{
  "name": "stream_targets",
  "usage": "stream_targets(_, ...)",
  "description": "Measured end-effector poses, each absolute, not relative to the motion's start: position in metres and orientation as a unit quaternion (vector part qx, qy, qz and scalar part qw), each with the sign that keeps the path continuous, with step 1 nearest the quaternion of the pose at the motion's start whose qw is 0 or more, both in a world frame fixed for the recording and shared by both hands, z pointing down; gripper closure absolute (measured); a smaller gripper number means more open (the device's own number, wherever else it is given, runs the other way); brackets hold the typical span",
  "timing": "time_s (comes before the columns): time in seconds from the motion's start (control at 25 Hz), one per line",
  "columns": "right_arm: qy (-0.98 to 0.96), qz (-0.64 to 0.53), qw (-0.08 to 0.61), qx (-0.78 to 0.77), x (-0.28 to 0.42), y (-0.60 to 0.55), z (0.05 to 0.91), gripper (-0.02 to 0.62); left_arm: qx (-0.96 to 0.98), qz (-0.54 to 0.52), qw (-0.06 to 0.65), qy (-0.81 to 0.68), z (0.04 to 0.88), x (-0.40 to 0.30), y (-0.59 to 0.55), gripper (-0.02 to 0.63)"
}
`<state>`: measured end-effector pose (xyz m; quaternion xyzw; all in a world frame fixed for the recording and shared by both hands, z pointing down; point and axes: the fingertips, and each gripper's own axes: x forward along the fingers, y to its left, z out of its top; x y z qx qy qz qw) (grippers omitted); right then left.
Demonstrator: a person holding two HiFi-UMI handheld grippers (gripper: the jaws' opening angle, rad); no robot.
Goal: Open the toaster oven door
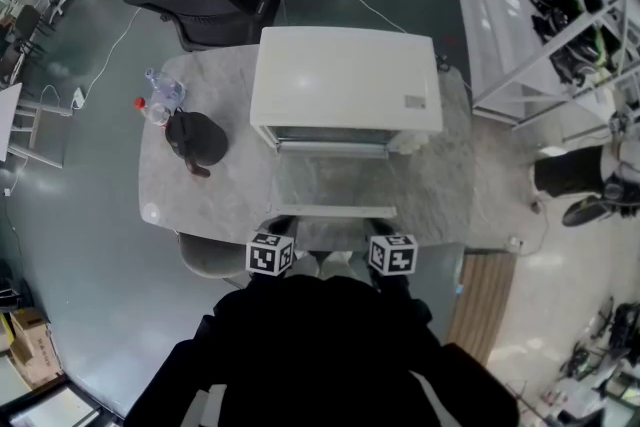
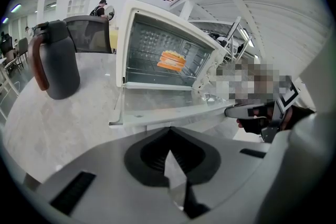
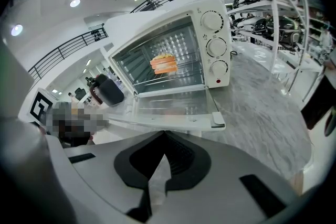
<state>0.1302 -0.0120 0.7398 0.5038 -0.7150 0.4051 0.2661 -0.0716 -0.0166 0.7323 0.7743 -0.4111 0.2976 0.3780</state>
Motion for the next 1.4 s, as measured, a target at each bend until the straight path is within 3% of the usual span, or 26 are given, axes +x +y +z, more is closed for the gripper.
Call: stream_targets(1.4, -0.7, 0.435, 0.285, 0.489, 0.124, -0.002, 0.773, 0.592, 0.76, 0.319, 0.399, -0.402, 0.763, -0.072, -0.006, 0.603)
